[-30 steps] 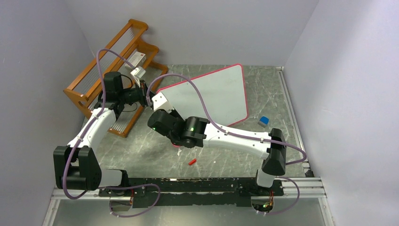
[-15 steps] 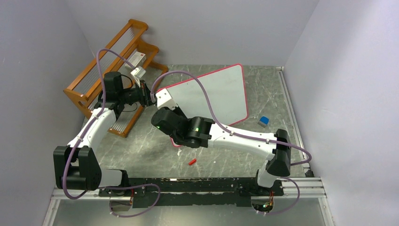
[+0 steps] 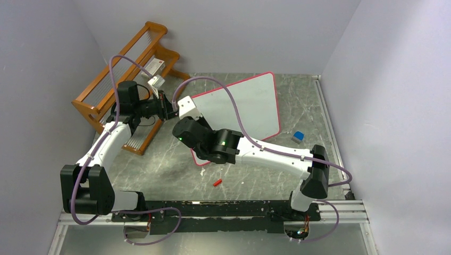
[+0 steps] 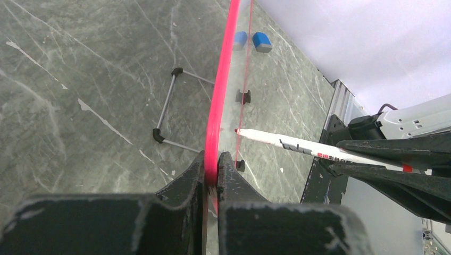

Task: Write a sentence on the whiteboard

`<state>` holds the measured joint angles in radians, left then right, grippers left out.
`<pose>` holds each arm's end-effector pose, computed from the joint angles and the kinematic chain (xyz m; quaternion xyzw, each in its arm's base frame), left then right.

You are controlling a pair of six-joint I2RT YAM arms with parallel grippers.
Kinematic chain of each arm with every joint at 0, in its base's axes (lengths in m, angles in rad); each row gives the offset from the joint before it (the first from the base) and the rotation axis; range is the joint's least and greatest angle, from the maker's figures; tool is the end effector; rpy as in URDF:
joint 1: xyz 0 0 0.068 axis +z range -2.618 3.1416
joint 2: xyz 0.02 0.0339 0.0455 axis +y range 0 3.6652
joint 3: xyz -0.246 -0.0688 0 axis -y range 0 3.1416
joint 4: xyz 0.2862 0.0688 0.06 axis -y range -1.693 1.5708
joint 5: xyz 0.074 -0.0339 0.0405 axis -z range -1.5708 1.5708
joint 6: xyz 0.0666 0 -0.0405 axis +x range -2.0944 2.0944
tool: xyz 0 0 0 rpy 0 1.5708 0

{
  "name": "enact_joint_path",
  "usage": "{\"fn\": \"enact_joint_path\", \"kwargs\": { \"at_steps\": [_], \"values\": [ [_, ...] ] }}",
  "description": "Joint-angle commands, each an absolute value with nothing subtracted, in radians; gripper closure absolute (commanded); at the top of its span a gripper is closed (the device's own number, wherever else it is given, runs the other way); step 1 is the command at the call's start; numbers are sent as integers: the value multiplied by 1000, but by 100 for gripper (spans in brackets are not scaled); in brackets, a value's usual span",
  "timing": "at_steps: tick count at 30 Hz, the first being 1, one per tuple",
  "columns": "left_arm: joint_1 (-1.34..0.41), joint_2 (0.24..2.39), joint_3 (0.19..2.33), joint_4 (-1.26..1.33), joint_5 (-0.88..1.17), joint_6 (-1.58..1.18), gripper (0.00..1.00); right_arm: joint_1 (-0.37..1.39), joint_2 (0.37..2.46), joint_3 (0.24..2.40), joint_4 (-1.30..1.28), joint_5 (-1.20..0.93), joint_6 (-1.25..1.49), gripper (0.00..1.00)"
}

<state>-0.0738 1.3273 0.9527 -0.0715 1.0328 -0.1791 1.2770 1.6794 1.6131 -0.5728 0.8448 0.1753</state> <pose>0.3414 -0.0826 0.2567 0.2242 0.7485 -0.4729 0.4073 0.1725 0.3982 0.3284 -0.2696 0.7908 -0.0018 0.5495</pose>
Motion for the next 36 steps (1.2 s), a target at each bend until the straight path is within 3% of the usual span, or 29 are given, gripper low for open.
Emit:
{"fn": "enact_joint_path", "kwargs": {
  "at_steps": [1,36],
  "values": [
    [-101,1344,937,-117,971,-87,95,1268,1678,1609,-549,856,171,100],
    [-101,1342,936,-109,974,-92,95,1266,1725,1632,-620,744,210,100]
  ]
}}
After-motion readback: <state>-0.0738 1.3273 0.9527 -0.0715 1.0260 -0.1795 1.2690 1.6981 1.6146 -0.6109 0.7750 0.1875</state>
